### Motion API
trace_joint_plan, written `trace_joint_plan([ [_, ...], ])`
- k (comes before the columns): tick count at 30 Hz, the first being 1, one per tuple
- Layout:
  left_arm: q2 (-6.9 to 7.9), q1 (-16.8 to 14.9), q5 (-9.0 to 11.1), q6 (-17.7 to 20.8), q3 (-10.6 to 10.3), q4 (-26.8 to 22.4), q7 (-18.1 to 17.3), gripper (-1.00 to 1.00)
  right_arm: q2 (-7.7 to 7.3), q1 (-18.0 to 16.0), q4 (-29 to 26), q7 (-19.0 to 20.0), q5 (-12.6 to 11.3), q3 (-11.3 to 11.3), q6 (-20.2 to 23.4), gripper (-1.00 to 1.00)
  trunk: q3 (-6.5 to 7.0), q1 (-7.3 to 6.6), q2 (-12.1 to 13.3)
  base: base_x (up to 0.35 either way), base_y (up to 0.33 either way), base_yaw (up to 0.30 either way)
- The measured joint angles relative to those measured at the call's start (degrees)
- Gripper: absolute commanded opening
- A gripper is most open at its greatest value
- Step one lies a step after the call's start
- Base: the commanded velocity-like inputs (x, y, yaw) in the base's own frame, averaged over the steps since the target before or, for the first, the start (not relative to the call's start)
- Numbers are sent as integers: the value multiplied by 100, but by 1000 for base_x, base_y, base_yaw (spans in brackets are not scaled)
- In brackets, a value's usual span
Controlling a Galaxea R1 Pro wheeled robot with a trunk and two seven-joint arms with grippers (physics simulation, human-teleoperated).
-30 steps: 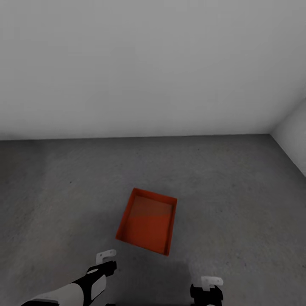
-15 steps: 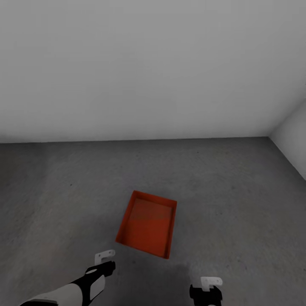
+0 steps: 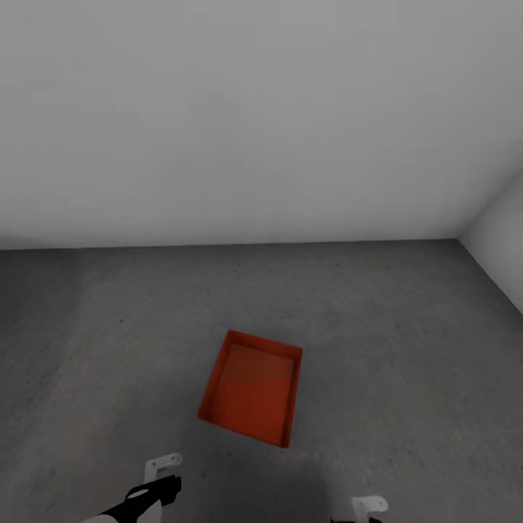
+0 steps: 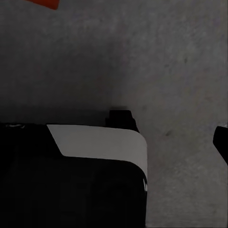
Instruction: Move the two storage containers from the living room to the garage. In the garage, place one container on the floor and stack the other container on top of it (either order is fine).
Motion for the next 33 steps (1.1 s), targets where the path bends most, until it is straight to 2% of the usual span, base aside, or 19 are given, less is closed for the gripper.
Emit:
trace_joint_plan([
  [7, 3, 52, -1, -3, -1, 4, -1, 100, -9, 171, 0, 57, 1, 1, 43, 100, 63, 0, 0, 0, 0, 0],
  [14, -4, 55, -1, -15, -2, -4, -1, 100, -10, 183, 0, 49, 10, 1, 202, 100, 125, 0, 0, 0, 0, 0],
  [33, -22, 56, -9, -34, -2, -5, -1, 100, -10, 184, 0, 43, 13, 6, 228, 100, 294, 0, 0, 0, 0, 0],
])
